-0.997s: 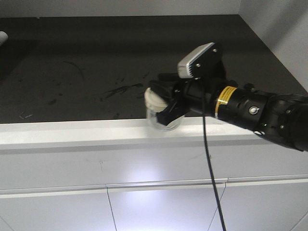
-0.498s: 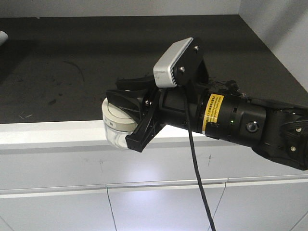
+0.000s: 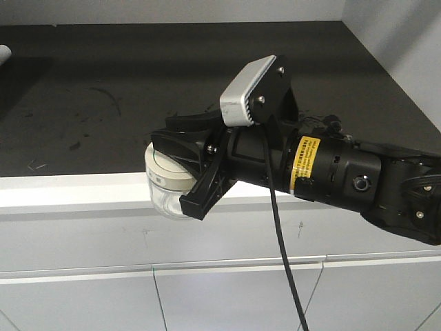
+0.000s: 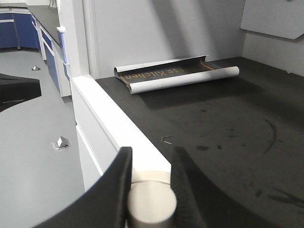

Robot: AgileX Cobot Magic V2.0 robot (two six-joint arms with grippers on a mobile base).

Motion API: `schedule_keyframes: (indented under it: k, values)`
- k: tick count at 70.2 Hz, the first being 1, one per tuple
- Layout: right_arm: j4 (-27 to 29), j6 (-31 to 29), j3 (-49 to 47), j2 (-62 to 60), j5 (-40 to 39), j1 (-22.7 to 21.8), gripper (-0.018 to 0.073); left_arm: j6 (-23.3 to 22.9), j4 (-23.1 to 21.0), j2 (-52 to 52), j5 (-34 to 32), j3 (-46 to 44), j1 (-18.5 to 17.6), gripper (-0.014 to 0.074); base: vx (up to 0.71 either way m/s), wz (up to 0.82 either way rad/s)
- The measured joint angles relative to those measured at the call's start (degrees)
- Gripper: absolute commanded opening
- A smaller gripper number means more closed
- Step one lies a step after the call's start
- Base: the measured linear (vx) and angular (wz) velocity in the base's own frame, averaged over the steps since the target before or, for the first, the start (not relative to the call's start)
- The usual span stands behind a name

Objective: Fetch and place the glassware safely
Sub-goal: 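Hold the jar in the right gripper while the base turns away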

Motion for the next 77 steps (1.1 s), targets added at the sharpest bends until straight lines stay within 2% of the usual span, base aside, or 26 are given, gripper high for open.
schedule_keyframes:
  k: [77]
  values:
    - [-0.06, 0.05, 0.05, 0.00, 0.05, 0.00, -0.0003, 0.00, 0.00, 0.00, 0.00, 0.00, 0.00, -0.0007, 0.00, 0.01]
